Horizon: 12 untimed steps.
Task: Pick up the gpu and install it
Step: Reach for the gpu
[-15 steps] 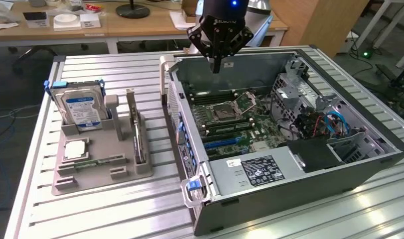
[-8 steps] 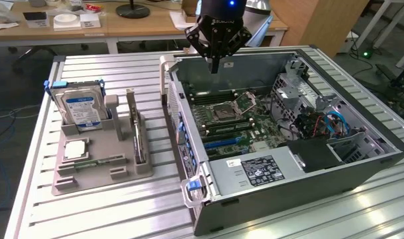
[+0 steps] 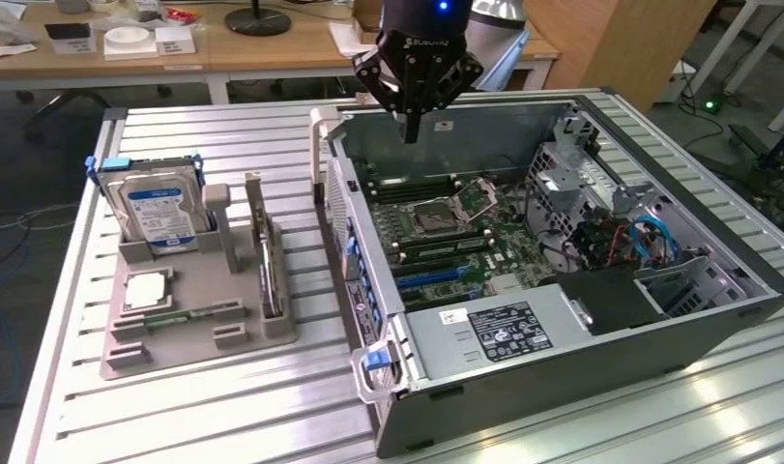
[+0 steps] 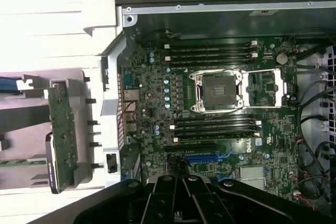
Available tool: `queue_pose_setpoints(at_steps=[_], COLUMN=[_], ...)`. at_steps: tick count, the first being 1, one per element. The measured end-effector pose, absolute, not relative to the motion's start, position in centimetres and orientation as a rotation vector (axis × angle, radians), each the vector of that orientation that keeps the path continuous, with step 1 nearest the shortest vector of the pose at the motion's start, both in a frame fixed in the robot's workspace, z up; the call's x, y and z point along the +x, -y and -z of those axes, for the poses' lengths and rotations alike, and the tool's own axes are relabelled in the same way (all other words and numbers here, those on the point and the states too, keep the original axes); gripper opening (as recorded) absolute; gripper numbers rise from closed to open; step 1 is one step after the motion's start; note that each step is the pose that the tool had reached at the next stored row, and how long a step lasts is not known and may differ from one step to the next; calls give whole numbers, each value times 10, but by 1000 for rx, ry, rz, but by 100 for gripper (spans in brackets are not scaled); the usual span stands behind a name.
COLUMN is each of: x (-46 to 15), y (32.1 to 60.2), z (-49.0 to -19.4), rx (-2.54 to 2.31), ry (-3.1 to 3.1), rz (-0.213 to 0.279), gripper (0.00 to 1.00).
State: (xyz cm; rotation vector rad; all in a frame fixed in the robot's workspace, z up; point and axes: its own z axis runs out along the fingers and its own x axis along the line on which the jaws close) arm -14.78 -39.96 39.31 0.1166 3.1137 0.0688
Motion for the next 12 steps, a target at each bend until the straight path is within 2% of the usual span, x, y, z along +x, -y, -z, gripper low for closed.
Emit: queue_pose_setpoints(at_steps=[12], x=[-157], y=[400], z=[-393], rx=[117], ry=[-3114], rz=[-69], gripper=[10])
